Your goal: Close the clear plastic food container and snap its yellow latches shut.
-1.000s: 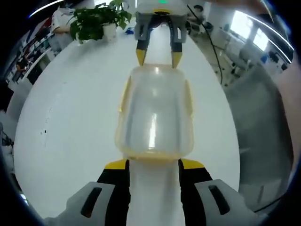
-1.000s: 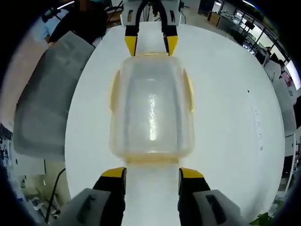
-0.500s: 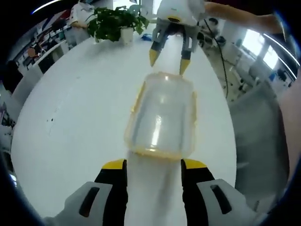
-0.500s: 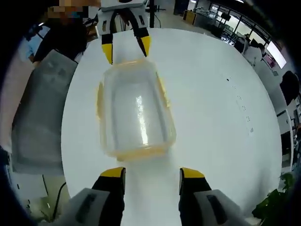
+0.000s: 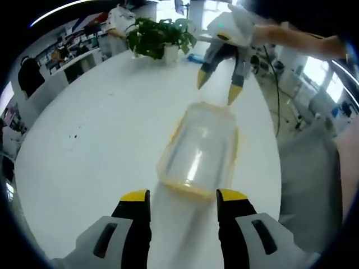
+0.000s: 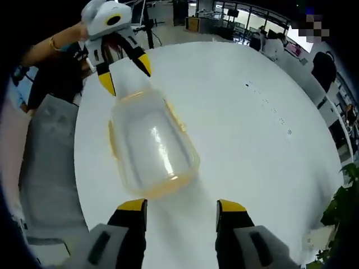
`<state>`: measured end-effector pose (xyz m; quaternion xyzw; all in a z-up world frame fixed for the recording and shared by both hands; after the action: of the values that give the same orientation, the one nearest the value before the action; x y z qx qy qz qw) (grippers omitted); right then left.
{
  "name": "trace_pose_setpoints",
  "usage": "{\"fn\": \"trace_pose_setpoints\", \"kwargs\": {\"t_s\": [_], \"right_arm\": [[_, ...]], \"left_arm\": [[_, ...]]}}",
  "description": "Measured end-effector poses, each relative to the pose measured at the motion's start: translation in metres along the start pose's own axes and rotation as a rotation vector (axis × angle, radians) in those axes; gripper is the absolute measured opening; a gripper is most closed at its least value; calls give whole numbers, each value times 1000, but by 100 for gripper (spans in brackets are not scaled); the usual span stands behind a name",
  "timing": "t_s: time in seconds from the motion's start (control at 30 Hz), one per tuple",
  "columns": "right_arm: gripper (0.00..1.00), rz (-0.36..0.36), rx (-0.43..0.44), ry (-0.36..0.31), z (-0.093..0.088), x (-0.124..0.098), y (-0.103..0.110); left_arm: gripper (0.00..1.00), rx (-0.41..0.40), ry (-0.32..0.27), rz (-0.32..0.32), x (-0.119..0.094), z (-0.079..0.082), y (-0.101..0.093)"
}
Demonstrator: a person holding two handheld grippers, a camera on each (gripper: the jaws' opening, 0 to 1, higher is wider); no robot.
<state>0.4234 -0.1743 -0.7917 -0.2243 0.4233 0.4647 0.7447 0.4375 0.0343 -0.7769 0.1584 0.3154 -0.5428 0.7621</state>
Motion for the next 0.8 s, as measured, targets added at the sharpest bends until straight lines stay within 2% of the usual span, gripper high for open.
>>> {"fn": "trace_pose_setpoints", "kwargs": {"t_s": [0.13, 0.27, 0.37, 0.43, 0.47, 0.53, 0.7, 0.77, 0.8], "right_arm": [[47, -11, 30, -13, 1, 1, 2], [47, -28, 103, -72, 8, 3, 3], [47, -29, 155, -102, 10, 4, 5], [46, -28, 176, -116, 11, 5, 5], [46, -35, 183, -122, 10, 6, 4], [46, -42, 198, -125, 8, 7, 2], [46, -31, 269, -161, 8, 9, 6], [46, -39, 291, -176, 7, 9, 5], [46, -38, 298, -178, 7, 10, 6]], "left_arm": [[46, -48, -29, 20, 3, 2, -2], [46, -89, -41, 47, 6, 2, -1], [46, -131, -42, 83, 7, 0, 2], [48, -166, -36, 134, 7, -4, 8], [48, -175, -54, 133, 8, -4, 8], [48, -249, -83, 132, 10, -4, 5], [47, -266, -80, 141, 10, -10, 5], [47, -349, -114, 133, 12, -8, 2], [47, -357, -117, 133, 12, -8, 2]]}}
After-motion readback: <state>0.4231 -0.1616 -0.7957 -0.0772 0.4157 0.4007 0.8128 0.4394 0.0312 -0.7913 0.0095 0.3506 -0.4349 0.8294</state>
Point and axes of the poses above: the point that each gripper's makers call its tool centre point, and the gripper's own axes: x roughly forward along the fingers, y roughly to its left, z roughly out of its top, the point moved 2 cm from there along -x, roughly backward along the fingers, and after that the axes turned 9 degrees about -y, right-handed, at the moved point
